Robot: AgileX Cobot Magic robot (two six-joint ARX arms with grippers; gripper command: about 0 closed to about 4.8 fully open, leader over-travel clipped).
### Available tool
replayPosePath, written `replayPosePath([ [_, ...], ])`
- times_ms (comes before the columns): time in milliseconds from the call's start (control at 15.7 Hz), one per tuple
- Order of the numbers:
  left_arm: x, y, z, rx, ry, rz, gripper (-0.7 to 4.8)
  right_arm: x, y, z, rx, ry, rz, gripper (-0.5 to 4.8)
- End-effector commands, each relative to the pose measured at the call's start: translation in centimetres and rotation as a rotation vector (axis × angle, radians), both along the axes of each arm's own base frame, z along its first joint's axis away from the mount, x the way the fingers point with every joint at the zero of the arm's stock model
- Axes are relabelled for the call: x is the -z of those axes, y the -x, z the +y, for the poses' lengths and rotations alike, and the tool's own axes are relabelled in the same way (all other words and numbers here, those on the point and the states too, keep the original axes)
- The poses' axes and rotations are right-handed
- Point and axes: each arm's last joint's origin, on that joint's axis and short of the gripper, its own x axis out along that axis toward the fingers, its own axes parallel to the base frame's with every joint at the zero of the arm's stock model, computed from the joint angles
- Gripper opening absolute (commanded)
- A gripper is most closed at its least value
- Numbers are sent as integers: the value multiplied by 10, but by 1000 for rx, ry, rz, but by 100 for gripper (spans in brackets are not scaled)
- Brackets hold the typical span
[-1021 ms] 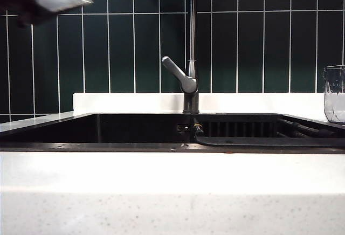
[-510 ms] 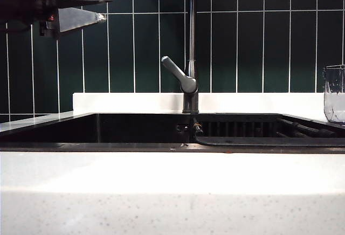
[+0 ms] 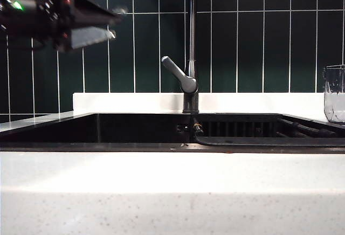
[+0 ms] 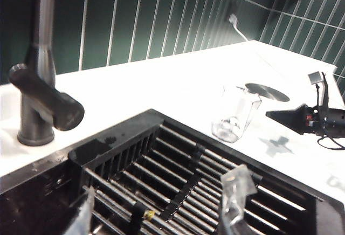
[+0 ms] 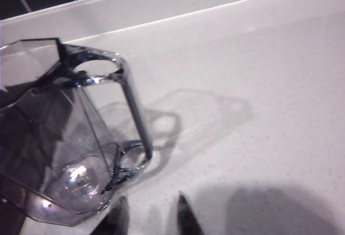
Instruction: Pick up the mug next to the sink, go to the faucet to get some water, pour the water into the sink, and finally put the mug back to its place.
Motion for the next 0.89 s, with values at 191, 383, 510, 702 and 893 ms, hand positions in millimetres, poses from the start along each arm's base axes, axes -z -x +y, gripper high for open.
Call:
replayPosePath([
  [191,8,-15,-3,43,-10,10,301,4,-23,5,-129,41,-37,117],
  [383,9,-15,-3,46,-10,15,301,5,-40,8,-174,63,-28,127],
  [510,9,-15,-3,47,-11,15,301,-2,-49,9,-153,102,-47,183],
  [702,9,-15,-3,47,-11,15,301,-4,-50,8,-130,108,-50,182],
  [893,9,-15,-3,46,-11,15,301,-4,-50,6,-117,185,-52,181],
])
